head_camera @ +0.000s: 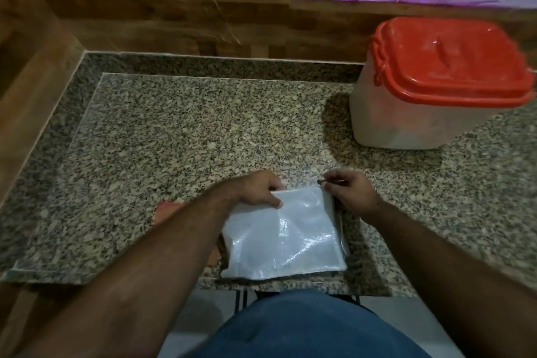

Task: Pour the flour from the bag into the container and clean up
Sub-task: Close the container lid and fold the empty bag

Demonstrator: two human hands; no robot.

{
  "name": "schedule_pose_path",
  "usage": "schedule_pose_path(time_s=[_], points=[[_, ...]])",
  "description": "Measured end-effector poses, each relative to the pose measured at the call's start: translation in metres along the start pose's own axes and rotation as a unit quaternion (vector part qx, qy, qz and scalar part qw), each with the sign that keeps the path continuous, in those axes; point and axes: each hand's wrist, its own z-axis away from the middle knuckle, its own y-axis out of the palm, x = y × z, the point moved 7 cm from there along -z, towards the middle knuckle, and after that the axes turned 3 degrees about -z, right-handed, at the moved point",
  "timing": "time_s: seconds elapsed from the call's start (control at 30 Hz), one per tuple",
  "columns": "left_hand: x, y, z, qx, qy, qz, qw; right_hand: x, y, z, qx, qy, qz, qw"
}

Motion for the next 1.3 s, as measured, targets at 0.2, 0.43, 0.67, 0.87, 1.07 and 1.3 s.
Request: schedule_pose_path(time_s=[0.2, 0.43, 0.67, 0.87, 1.07, 1.3], points=[[0.021, -0.032, 0.062, -0.067, -0.015, 0.352, 0.933, -0.004, 0.003, 0.016, 0.032, 0.135, -0.353, 0.925], [0.035, -0.046, 0.078, -0.254, 0.008, 0.576, 0.777, 0.072, 0.057, 0.057, 0.305, 0.030, -0.379, 0.873], [0.017, -0.036, 0.079, -0.289, 0.033, 0.620, 0.729, 0.107, 0.052, 0.043, 0.229, 0.039, -0.321, 0.918], [0.019, -0.040, 0.093, -0.262, 0.020, 0.587, 0.766, 0.098, 0.033, 0.030, 0.176, 0.031, -0.336, 0.925], [0.024, -0.039, 0.090, -0.240, 0.037, 0.574, 0.782, 0.094, 0.031, 0.036, 0.170, 0.072, -0.377, 0.908], [0.026, -0.028, 0.085, -0.306, 0.036, 0.552, 0.775, 0.065, 0.033, 0.031, 0.212, 0.130, -0.333, 0.910]])
